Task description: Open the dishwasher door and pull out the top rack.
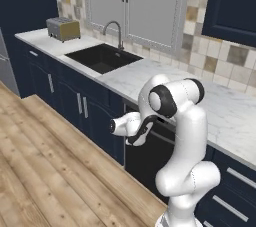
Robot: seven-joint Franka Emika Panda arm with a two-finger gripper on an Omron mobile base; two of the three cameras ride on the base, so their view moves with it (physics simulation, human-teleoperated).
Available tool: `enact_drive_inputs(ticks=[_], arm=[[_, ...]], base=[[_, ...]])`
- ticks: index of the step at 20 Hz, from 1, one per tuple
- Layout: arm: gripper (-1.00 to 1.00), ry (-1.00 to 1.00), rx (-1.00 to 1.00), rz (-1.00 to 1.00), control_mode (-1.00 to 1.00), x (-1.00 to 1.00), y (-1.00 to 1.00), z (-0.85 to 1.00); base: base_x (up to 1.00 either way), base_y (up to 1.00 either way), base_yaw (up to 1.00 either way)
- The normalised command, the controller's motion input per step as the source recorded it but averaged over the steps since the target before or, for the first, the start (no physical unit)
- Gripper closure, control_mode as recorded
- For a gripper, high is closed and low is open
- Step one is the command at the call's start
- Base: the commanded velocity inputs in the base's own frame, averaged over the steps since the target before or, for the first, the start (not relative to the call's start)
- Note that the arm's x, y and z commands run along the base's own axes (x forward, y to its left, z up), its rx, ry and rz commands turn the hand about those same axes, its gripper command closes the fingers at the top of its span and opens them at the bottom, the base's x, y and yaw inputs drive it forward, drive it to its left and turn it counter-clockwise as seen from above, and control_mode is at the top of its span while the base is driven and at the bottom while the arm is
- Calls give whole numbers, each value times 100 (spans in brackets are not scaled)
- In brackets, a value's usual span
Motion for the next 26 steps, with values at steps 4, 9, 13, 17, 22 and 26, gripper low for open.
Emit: enact_drive_inputs(ticks=[4, 9, 13, 17, 22, 26], arm=[[-100, 1, 0, 0, -100, 31, -14, -27], [-100, 0, 0, 0, -100, 29, -13, -22], [-100, 0, 0, 0, -100, 27, -10, -25], [-100, 0, -1, 0, -100, 28, -10, -27], [-100, 0, -3, 0, -100, 22, -12, -26], [-100, 0, -3, 0, -100, 18, -10, -25]], base=[[0, 0, 0], [0, 0, 0], [0, 0, 0], [0, 0, 0], [0, 0, 0], [0, 0, 0]])
